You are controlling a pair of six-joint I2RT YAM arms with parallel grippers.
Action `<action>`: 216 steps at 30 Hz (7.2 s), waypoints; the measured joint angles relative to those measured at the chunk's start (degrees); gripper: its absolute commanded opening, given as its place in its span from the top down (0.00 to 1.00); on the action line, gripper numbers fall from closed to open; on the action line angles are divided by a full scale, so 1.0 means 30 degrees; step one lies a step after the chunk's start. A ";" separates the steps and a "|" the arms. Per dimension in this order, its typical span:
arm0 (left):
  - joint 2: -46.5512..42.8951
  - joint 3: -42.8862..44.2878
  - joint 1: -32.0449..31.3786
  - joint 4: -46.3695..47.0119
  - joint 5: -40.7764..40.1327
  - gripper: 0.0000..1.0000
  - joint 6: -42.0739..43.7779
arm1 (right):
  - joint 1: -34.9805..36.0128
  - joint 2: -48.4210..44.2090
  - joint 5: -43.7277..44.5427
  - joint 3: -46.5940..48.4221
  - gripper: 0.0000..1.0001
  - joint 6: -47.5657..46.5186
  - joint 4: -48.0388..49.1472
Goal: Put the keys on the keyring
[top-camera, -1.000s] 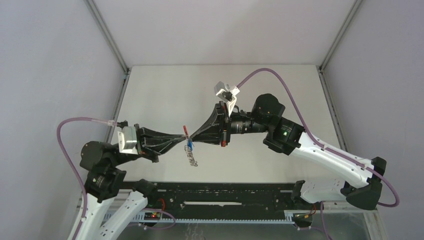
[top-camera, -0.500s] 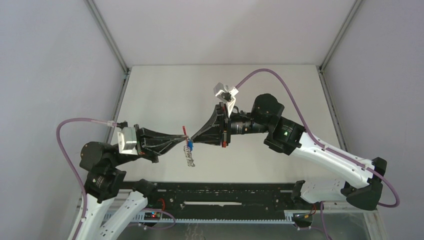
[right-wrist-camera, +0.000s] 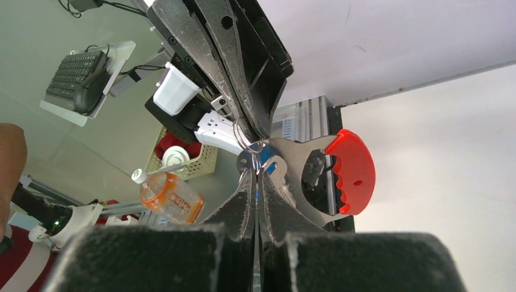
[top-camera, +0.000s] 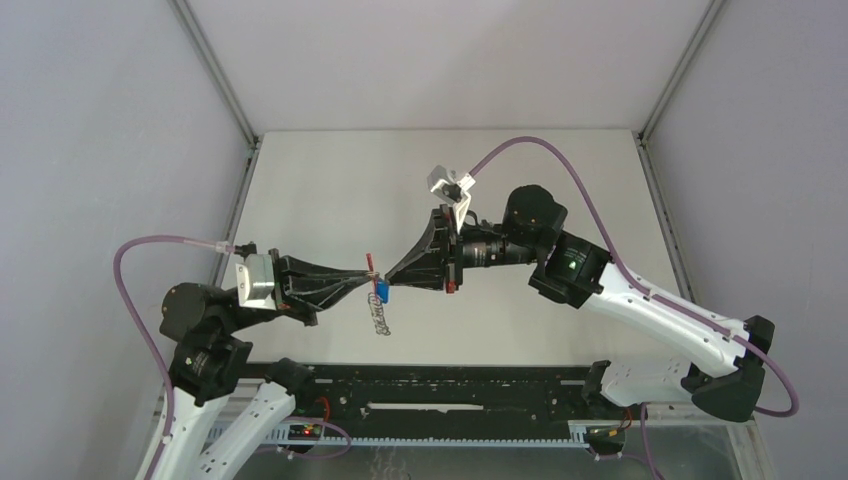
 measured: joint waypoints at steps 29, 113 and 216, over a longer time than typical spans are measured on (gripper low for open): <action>-0.0124 0.0000 0.0000 0.0459 0.0000 1.00 0.0000 | 0.1311 0.0474 0.0393 0.2834 0.54 -0.6805 -0.0561; 0.5034 0.5843 -0.0597 -1.8425 0.2943 1.00 1.6232 | 0.4029 0.9464 0.4320 1.6269 1.00 -1.2713 -2.1194; 0.1086 0.1566 -0.0831 -0.1676 0.1158 1.00 0.2127 | -0.0299 0.1588 -0.1807 0.4517 0.42 -0.4240 -0.5275</action>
